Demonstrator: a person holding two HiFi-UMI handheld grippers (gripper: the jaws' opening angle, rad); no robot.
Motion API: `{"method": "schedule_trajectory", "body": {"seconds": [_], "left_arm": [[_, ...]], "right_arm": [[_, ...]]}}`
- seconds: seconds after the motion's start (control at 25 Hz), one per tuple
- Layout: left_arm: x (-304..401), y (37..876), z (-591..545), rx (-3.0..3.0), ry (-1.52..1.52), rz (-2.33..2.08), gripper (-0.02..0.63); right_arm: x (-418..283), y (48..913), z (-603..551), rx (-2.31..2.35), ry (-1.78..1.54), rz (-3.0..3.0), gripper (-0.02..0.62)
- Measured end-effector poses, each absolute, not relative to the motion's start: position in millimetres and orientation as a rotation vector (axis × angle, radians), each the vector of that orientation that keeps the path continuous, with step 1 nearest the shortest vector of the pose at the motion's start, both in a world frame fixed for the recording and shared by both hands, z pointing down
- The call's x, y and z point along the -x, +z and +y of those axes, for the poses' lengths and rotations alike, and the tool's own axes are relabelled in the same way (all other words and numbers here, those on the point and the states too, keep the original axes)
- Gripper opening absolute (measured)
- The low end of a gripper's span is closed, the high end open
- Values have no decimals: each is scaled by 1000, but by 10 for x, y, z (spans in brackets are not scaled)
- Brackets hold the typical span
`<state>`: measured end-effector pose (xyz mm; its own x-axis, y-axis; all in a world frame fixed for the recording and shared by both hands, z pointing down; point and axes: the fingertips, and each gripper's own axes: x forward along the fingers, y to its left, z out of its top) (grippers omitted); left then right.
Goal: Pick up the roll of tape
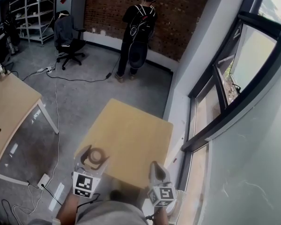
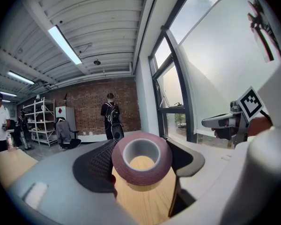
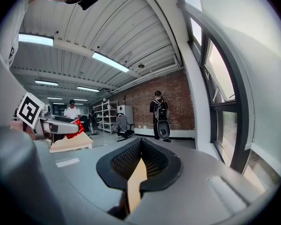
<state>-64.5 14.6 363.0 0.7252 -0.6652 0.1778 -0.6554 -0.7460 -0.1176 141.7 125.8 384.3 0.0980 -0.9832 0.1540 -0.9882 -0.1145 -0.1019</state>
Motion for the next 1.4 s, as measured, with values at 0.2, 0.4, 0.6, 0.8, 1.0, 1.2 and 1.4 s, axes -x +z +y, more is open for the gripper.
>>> {"method": "schedule_trajectory", "body": {"seconds": [0.2, 0.4, 0.6, 0.8, 1.0, 1.2, 1.4], "left_arm": [[688, 3600, 236, 2863, -317, 1083, 339], [698, 3611, 297, 2864, -316, 1078, 339], [674, 3610, 322, 2866, -312, 1074, 339], [646, 3636, 366, 2867, -314, 1065, 341], [659, 3632, 384, 2865, -314, 1067, 340], [670, 3630, 363, 2860, -311, 1074, 339], [690, 3639, 373, 2864, -321, 1071, 339]], "right_arm": [[-1380, 3849, 1382, -2318, 279, -2059, 14], [-1342, 3817, 1425, -2322, 301, -2063, 14], [-1328, 3835, 1430, -2309, 299, -2070, 14], [-1347, 3874, 1445, -2301, 290, -2052, 14], [-1337, 3868, 1441, -2298, 287, -2057, 14], [-1315, 3918, 1431, -2280, 300, -2064, 14], [-1283, 3883, 1427, -2282, 304, -2066, 14]]}}
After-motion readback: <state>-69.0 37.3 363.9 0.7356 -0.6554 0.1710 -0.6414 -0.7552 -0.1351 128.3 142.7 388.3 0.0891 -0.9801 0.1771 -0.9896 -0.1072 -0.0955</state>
